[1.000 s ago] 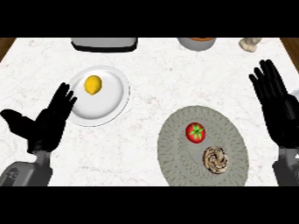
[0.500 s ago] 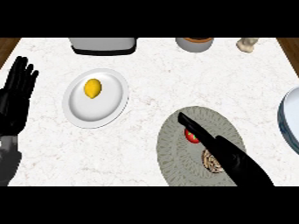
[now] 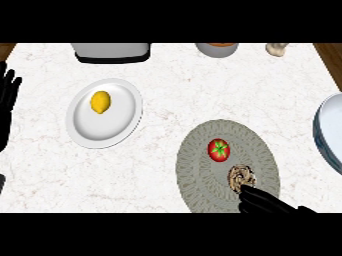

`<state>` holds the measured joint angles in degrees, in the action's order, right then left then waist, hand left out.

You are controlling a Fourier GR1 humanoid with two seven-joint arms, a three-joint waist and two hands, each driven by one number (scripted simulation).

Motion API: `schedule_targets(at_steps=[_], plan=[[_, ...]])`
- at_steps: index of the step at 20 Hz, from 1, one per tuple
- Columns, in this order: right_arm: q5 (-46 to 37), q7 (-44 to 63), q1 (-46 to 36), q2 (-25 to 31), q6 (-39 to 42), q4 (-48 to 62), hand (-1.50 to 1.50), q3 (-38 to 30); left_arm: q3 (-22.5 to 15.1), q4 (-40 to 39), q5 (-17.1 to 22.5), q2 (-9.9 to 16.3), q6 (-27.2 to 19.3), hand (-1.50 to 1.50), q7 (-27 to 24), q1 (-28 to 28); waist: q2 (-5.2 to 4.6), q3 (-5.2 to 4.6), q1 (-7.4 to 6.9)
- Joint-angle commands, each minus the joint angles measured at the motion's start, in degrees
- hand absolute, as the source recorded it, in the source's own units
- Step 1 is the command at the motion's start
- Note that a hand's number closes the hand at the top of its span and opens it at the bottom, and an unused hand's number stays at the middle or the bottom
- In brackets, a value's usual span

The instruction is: Pick the cupcake from the placemat and place it in the bowl

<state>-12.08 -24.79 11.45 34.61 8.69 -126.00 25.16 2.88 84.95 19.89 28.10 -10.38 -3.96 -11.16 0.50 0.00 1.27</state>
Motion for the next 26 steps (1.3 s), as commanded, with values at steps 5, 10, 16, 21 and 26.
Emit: schedule_targets(at_steps=[5,10,16,21,26], plan=[[-2.63,11.22,1.89,15.07,7.01,-9.51,-1.5,-14.21,0.45,0.96,-0.48,-0.16,-0.44,0.0,1.45,-1.75,-0.3,-0.1,-0.17],[-2.05,16.67,0.49,24.05,16.58,-11.06,-1.5,-18.6,0.3,-1.34,-1.72,-0.62,0.41,0.0,-0.68,-1.04,-0.47,-0.13,-0.91],[-7.05,17.37,2.96,26.64,22.82,-14.63,-1.5,-18.26,-0.15,-2.99,-2.7,-2.02,-0.03,0.0,1.52,-5.12,-0.34,0.0,-0.2],[-13.41,19.96,-2.48,19.81,24.66,-9.1,-1.5,-12.12,1.76,-0.98,-2.27,-2.21,3.5,0.0,-0.44,-0.77,-0.46,-0.01,-1.41],[-22.25,18.0,-4.64,12.88,24.24,-3.59,-1.5,-5.02,3.24,-3.6,-3.89,-3.01,2.9,0.0,0.08,-4.01,-0.54,0.0,-1.22]])
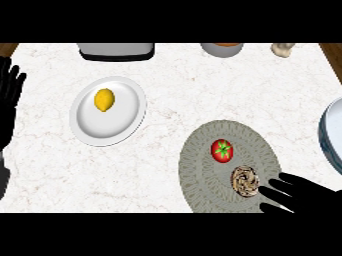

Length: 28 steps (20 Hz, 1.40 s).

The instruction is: Pick the cupcake from the placemat and place it in the bowl

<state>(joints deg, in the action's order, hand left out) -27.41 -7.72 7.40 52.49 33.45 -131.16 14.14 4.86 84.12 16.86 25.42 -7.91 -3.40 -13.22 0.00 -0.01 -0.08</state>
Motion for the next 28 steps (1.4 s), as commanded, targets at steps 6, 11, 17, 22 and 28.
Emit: schedule_targets(at_steps=[6,11,17,22,28], plan=[[-10.39,-3.43,-7.27,-9.79,1.86,13.4,-1.5,5.76,0.04,-0.63,-3.84,-2.93,-0.52,0.0,0.23,-1.75,-0.06,0.01,-0.06],[-12.59,-5.96,-9.29,-12.03,3.5,17.67,-1.5,2.74,3.8,0.49,-1.62,-1.15,3.35,0.0,2.14,-0.97,-0.01,0.0,0.0],[-19.73,-9.29,-12.04,-18.88,-2.11,28.11,-1.5,6.16,3.73,1.07,-3.76,-3.77,2.5,0.0,0.34,0.92,-0.05,0.01,-0.2],[-21.95,-17.91,-11.95,-18.51,-3.85,32.08,-1.5,4.89,5.31,-0.23,-3.91,-3.29,5.01,0.0,0.15,-0.05,-0.03,0.01,-0.04],[-27.83,-15.05,-9.8,-23.58,-3.07,29.66,-1.5,7.45,5.49,2.32,-5.59,-5.2,4.56,0.0,1.85,1.07,0.04,0.01,0.04]])
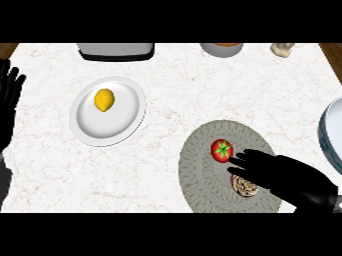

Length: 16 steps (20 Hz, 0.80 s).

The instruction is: Pick the cupcake from the placemat and place it in the bowl

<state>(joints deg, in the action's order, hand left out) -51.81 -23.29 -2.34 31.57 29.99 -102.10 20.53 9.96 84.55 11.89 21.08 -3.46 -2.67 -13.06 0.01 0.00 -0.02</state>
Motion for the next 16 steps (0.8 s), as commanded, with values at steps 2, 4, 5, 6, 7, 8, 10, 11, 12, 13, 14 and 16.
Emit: schedule_targets(at_steps=[2,4,5,6,7,8,10,11,12,13,14,16], plan=[[-4.63,-1.18,-2.1,-2.81,0.24,4.22,-1.5,1.17,0.47,0.0,-0.55,-0.68,-0.21,0.0,2.69,-3.5,-0.02,0.01,0.01],[-7.35,-0.84,3.05,-3.85,-4.43,4.09,-1.5,3.01,2.84,-2.9,0.87,1.17,2.73,0.0,0.91,-3.42,-0.03,0.0,0.18],[-5.68,-0.97,-0.56,-3.25,0.45,3.54,-1.5,-0.8,-0.09,1.25,-3.1,-1.71,-0.55,0.0,0.82,-0.88,0.01,0.0,0.03],[-8.96,0.33,0.12,-5.11,-2.34,4.71,-1.5,3.04,-0.74,-3.08,-3.47,-3.54,-0.43,0.0,-2.81,-1.19,-0.04,0.0,0.1],[-8.46,-1.96,0.02,-5.08,-2.21,5.7,-1.5,0.98,0.59,3.05,-2.39,-2.1,0.14,0.0,1.7,1.0,0.02,0.01,-0.06],[-10.1,-1.84,-1.73,-6.13,-3.43,8.81,-1.5,1.54,0.73,-0.48,-2.77,-1.98,0.85,0.0,-0.1,-0.65,-0.02,0.0,-0.04],[-11.41,-2.88,-0.81,-8.28,-6.18,11.33,-1.5,2.88,1.64,0.09,-2.13,-1.8,0.92,0.0,1.46,-1.15,-0.02,0.01,-0.02],[-10.56,-1.69,1.9,-6.6,-2.28,5.73,-1.5,1.48,1.85,0.39,-2.19,-1.83,0.94,0.0,2.25,-2.12,0.02,0.0,0.15],[-10.96,-1.91,-2.57,-9.18,-2.64,10.33,-1.5,1.4,0.2,4.75,-2.6,-2.83,0.84,0.0,4.21,1.07,0.02,0.01,-0.13],[-12.33,-3.93,-1.47,-7.7,-5.38,13.26,-1.5,0.84,2.4,1.45,-1.45,-2.21,2.27,0.0,1.26,0.8,-0.01,0.0,-0.06],[-13.65,-1.98,0.26,-9.23,-5.61,11.69,-1.5,2.39,2.19,0.65,-2.75,-1.35,1.35,0.0,3.5,-1.85,0.0,0.0,0.07],[-12.34,-5.85,-1.49,-6.68,-5.58,14.0,-1.5,-1.78,2.36,-0.33,-2.26,-2.53,2.28,0.0,1.04,-1.29,-0.01,0.0,0.04]])
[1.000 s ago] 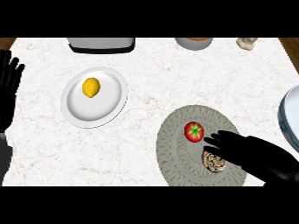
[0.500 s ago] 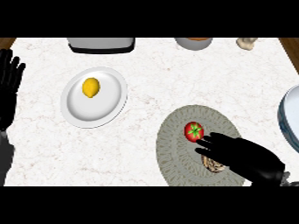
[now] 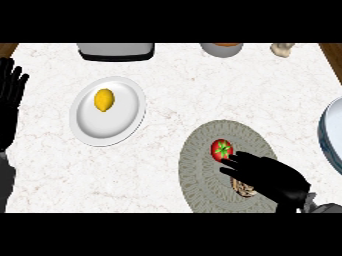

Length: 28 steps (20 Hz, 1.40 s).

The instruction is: Pick the cupcake from the placemat and place it in the bowl

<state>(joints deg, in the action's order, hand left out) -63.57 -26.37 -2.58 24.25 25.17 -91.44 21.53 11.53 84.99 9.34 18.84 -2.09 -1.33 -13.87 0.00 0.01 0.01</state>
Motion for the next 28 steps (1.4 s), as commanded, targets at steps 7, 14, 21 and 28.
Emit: schedule_targets(at_steps=[7,14,21,28], plan=[[-4.55,-2.25,-7.84,-4.21,-3.72,14.59,-1.5,-3.94,0.82,2.53,-0.9,-0.76,0.46,0.0,0.93,0.44,-0.01,0.0,-0.22],[-5.26,-5.76,-5.36,-7.82,-11.53,14.07,1.5,-3.07,2.5,3.54,1.24,-0.51,3.53,0.0,-0.14,3.24,0.02,0.0,-0.34],[1.04,-10.32,0.51,6.9,-13.14,15.1,1.5,-20.48,2.58,0.36,-1.46,-0.56,0.51,0.0,0.51,0.64,0.08,0.1,2.32],[7.45,-7.59,4.95,22.24,-13.63,30.14,1.5,-43.15,6.25,0.11,-0.84,0.62,-1.24,0.0,-0.12,1.92,-0.11,0.58,7.49]])
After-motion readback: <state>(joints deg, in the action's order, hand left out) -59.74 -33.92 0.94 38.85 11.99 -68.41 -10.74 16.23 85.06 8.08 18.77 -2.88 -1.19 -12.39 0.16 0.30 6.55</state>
